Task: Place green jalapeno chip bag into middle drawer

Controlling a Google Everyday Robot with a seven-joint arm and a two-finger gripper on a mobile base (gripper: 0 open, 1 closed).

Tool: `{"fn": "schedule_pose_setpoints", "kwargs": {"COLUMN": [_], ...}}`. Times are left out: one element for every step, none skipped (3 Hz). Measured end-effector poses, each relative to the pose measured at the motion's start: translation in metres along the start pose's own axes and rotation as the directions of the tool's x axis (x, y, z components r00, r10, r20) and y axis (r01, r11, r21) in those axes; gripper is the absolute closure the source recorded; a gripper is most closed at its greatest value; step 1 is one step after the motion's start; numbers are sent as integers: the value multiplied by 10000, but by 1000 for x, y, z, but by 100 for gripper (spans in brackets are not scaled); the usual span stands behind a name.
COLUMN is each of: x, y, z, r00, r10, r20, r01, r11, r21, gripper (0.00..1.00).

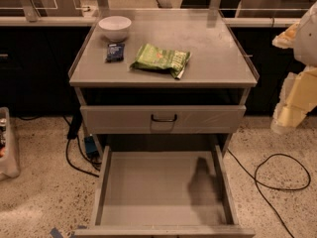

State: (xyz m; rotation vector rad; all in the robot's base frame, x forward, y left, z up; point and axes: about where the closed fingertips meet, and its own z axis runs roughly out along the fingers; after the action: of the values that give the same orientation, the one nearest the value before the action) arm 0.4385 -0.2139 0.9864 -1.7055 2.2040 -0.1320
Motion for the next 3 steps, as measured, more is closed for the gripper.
{"fn": "schedule_pose_setpoints", "kwargs": {"x": [0, -1, -17], "y": [0, -2, -19], "z": [0, 15, 46], "r00": [10000, 10000, 9993], "r10": [0, 11, -299], "r20": [1, 52, 236], "r01": [0, -10, 301], "r11": [10000, 10000, 9995], "r21": [-1, -96, -94], "gripper": [0, 0, 0]}}
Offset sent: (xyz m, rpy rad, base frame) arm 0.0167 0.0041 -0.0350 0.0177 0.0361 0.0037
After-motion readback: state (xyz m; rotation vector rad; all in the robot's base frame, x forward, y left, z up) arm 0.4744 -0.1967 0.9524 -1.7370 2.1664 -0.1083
